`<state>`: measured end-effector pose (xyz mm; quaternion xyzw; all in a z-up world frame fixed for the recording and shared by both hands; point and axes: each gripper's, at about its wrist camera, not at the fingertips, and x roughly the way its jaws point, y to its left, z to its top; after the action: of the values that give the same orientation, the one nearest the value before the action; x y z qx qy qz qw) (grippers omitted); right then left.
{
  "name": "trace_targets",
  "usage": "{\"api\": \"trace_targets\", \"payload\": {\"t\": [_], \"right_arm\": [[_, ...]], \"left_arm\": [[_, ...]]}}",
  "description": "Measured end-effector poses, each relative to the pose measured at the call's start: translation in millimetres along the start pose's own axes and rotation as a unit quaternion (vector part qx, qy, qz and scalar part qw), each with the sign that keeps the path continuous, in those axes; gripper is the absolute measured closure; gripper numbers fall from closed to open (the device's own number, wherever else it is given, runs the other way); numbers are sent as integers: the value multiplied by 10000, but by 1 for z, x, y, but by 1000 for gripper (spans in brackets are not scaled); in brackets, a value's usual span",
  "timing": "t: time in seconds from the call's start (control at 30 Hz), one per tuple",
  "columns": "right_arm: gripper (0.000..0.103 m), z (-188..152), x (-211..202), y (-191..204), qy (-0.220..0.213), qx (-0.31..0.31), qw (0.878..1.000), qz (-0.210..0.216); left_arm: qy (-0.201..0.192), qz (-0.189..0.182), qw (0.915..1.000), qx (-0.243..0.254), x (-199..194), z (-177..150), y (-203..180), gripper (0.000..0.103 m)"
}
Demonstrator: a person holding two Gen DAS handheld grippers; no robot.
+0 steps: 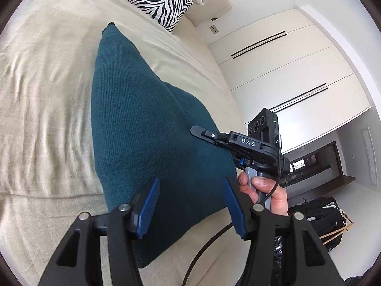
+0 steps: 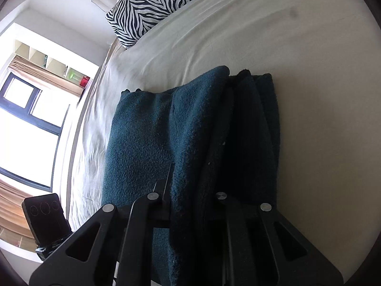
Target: Fold small clothes
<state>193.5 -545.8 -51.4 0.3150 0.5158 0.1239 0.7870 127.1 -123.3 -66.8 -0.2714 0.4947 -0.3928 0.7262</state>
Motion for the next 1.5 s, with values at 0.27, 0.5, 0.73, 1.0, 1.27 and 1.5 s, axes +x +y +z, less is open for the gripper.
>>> {"api": "trace_targets", "payload": {"t": [0.27,0.5,0.73,1.0,1.27,1.5], "right_arm": [[90,-9,-15,-30,-116,255,9995,134],[90,-15,-9,-52,-140,576,9969,512],[87,-21,-16,-81,-224,1049,9878,1131],[84,16,-67,-55,-1162,642,9895,573],[90,61,13,-36,-306,366,9988,-119],[103,54,1,-46,-668,442,9966,-214]], "left_arm": [[86,135,9996,240,10,8,-13,45],[73,352,9979,547,24,31,-24,45],[-279,860,9919,890,38,75,-24,42],[-101,1752,9760,1293,84,109,-15,43],[232,2270,9594,1660,115,108,-8,43],[334,2343,9569,1683,121,111,-5,42]]}}
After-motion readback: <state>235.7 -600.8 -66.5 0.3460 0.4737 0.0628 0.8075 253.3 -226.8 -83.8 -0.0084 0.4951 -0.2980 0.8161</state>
